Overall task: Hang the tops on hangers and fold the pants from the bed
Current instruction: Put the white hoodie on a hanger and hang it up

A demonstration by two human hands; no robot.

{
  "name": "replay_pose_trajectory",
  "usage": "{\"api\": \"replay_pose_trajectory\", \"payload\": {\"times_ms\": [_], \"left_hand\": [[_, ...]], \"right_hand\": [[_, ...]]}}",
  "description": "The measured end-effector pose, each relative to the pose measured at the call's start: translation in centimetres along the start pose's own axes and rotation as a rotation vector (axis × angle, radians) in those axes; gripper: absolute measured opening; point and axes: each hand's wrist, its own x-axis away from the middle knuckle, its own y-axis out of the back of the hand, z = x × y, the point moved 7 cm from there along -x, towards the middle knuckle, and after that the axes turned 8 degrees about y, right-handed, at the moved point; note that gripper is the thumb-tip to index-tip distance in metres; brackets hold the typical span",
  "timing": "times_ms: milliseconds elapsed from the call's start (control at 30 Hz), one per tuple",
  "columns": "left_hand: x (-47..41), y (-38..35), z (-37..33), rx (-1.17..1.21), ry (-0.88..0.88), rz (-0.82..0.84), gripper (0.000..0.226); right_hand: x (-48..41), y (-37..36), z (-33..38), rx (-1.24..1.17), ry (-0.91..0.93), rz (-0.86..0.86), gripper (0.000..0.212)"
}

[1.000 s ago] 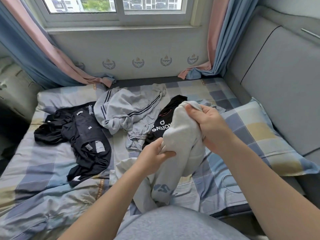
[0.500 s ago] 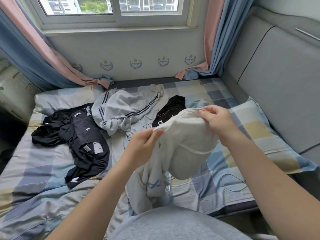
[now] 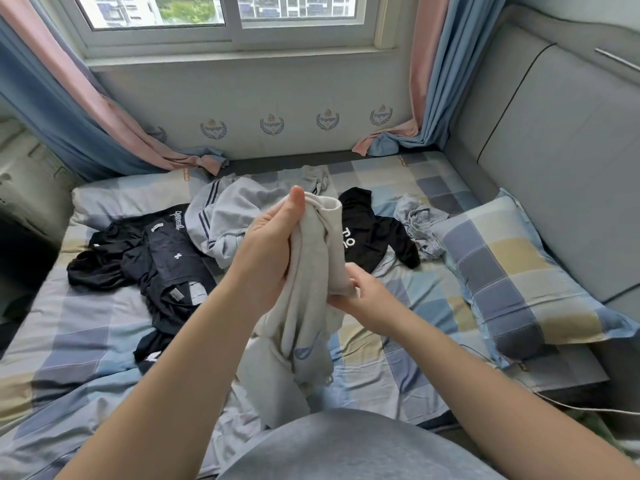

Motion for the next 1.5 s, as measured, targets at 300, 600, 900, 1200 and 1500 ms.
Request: {"api": "replay_pose_trajectory", "payload": {"times_ms": [300, 600, 900, 1200, 1500], "left_hand": [[-1.7, 4.6, -0.1, -0.057, 0.034, -0.162, 0.039], [-3.7, 7.5, 8.8, -0.31, 0.298, -0.343, 0.02], [-1.9, 0.3, 12.7, -0.556, 0.192, 0.276, 0.059], [-2.1, 1.6, 13.6, -0.823, 0.027, 0.034, 0.018], [-2.0, 3.5, 9.3, -0.623, -0.018, -0.163, 0.046]], "right_hand": [[-0.3, 5.9, -3.3, -0.073, -0.085, -0.277, 0.015], [1.7, 10.0, 5.8, -0.267, 0.027, -0.326, 0.008], [3.5, 7.3, 11.4, -0.596, 0.061, -0.067, 0.043], [2.7, 10.7, 12.0, -0.587, 0.138, -0.142, 0.037], [2.3, 13.3, 7.3, -0.17, 0.105, -0.527, 0.055]]}}
